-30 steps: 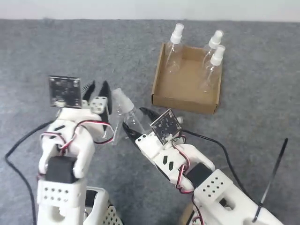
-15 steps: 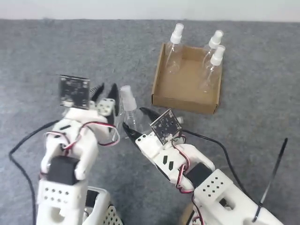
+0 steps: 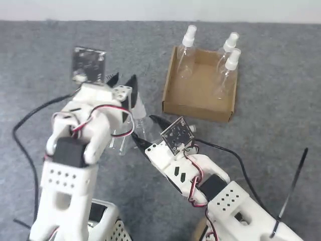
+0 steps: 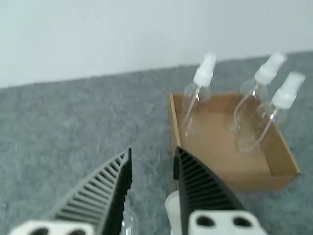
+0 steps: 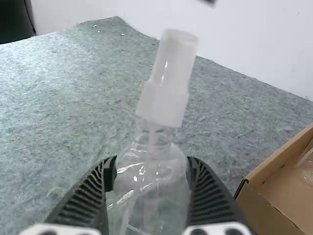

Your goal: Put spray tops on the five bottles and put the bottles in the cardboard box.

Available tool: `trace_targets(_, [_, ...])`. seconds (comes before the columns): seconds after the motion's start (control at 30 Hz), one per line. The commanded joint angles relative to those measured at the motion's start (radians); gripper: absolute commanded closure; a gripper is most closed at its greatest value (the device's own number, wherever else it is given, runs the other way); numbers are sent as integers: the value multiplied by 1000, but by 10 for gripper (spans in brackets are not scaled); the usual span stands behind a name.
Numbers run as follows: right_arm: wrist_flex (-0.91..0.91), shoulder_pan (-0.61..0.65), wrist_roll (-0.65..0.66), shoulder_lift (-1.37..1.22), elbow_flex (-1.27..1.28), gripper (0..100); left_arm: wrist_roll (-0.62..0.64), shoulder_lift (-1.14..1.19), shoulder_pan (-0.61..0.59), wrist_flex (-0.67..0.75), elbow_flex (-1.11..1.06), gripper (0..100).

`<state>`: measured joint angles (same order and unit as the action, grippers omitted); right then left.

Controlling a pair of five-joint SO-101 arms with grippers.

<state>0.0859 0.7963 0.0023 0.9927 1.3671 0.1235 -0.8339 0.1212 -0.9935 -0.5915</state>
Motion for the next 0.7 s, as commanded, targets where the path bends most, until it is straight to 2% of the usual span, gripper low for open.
trace_targets(0.0, [-22, -10, -9, 38, -14, 993, 2, 14, 8, -32, 41, 863])
trace_targets(0.2, [-22, -10, -9, 38, -14, 993, -2, 14, 8, -117, 16, 863])
trace_targets(0.47, [-22, -12, -9, 38, -14, 993, 17, 14, 14, -161, -1, 863])
trace_targets(0.67, [-22, -12, -9, 38, -14, 993, 21, 14, 106, -163, -18, 863])
